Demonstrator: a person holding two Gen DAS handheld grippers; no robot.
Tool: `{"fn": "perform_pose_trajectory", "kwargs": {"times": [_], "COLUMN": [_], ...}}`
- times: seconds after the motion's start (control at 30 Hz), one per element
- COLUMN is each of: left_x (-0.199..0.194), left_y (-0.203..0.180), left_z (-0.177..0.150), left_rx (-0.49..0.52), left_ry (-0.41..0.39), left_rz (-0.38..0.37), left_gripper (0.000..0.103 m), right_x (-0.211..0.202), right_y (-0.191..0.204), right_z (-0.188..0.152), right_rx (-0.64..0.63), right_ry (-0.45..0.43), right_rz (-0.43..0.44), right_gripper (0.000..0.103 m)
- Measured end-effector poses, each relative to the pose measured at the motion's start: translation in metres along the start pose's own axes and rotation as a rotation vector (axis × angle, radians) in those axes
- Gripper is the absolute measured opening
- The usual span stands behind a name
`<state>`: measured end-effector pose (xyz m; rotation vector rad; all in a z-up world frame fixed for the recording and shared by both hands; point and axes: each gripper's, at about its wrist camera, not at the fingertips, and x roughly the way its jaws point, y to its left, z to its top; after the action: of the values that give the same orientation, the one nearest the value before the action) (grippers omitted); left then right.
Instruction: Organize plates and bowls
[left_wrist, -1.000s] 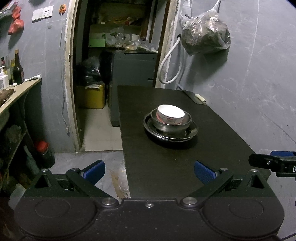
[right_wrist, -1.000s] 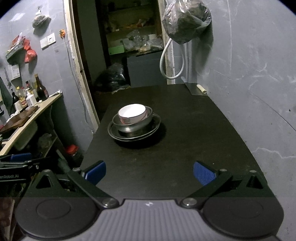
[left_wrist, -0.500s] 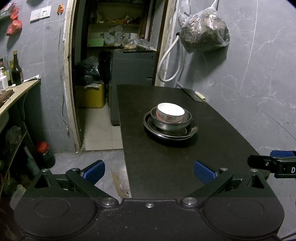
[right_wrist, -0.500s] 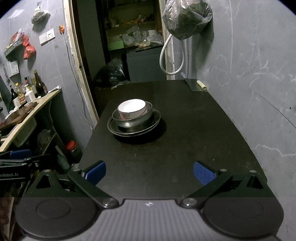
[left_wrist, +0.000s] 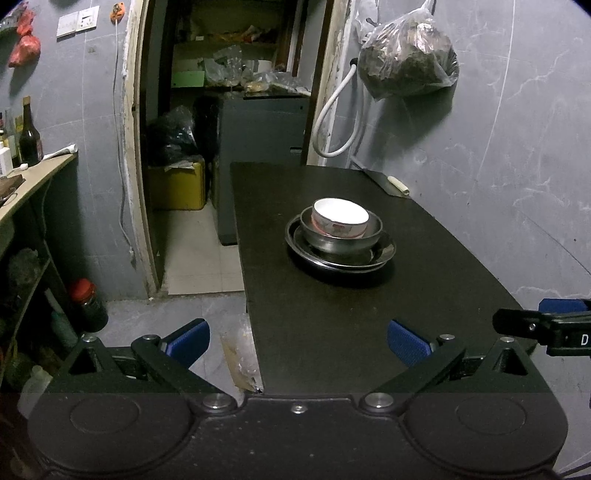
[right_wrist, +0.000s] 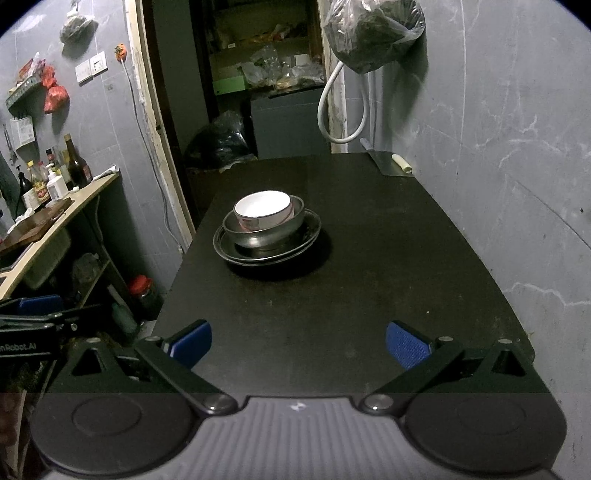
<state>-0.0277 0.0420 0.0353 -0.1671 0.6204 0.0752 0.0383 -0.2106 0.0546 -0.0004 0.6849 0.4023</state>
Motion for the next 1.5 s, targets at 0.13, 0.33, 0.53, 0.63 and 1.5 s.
{"fn": "perform_pose_trajectory", "kwargs": {"times": [0.13, 0.33, 0.53, 0.63, 1.5], "left_x": [0.0004, 0.0002, 0.0004, 0.0000, -0.0063], "left_y": [0.0005, 0.0009, 0.0001, 0.0001, -0.0042], "left_z": [0.0010, 0.0020, 0.0032, 0.0031, 0.0006], "left_rx": [-0.001, -0.003, -0.003, -0.005, 0.000], "left_ry": [-0.001, -0.004, -0.006, -0.005, -0.030], "left_rz": [0.000, 0.000, 0.004, 0.005, -0.017], "left_gripper": [0.102, 0.102, 0.102, 0.102, 0.102], "right_x": [0.0000, -0.0003, 0.0007, 0.0011, 0.0029], "right_y": [0.0002, 0.0006, -0.0001, -0.0011, -0.0069], "right_z": [0.0000, -0.0003, -0.0004, -0.0007, 0.0023], "right_rx": [-0.001, -0.002, -0.002, -0.004, -0.002], "right_ry": [0.000, -0.001, -0.001, 0.000, 0.001], "right_rz": [0.000, -0.001, 0.000, 0.002, 0.003], "right_gripper": [0.103, 0.103, 0.103, 0.103, 0.103]}}
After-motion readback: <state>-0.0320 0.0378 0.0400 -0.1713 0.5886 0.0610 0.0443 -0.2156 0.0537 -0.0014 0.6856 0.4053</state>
